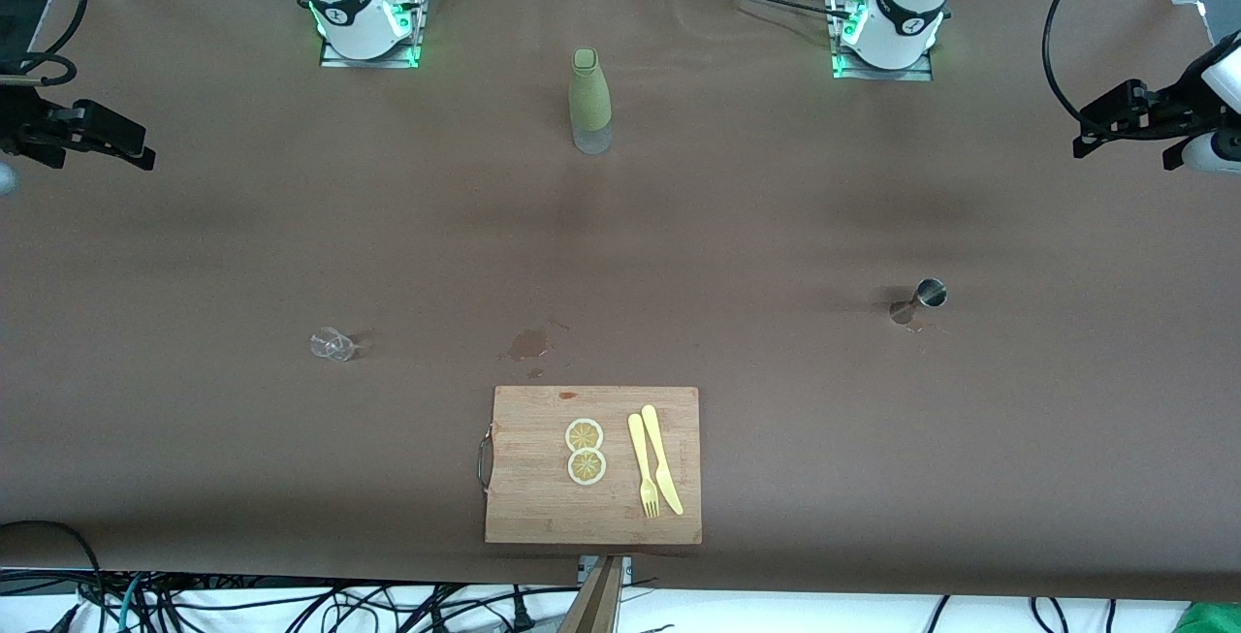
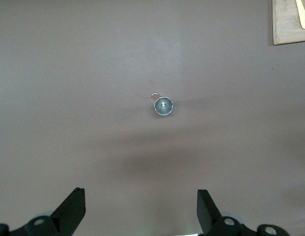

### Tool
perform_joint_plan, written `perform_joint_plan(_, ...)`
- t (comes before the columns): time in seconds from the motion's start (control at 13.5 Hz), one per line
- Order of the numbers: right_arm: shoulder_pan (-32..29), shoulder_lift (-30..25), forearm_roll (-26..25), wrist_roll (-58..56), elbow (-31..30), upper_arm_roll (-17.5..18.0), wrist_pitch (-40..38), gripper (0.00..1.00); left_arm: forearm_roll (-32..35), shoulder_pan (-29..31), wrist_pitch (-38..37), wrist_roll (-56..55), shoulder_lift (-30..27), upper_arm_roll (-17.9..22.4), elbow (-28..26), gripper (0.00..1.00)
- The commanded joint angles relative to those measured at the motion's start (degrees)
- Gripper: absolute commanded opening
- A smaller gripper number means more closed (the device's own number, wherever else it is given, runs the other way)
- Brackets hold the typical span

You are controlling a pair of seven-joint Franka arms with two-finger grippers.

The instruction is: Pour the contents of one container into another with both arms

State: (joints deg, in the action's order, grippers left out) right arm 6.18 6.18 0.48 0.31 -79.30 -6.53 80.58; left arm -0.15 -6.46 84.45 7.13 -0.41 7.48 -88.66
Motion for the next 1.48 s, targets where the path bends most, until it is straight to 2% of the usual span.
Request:
perform_joint_plan(0.0, -0.4, -2.4, -0.7, 1.3, -2.2, 0.5, 0.5, 1.0, -0.7, 0.2, 0.0, -0.6, -0.6, 0.0, 0.0, 1.0)
perform_joint_plan(1.41, -0.6, -0.6, -0.6, 0.7, -1.6, -0.8, 0.7, 1.0, -0.9, 0.2, -0.2, -0.2, -0.6, 0.0, 0.2, 1.0)
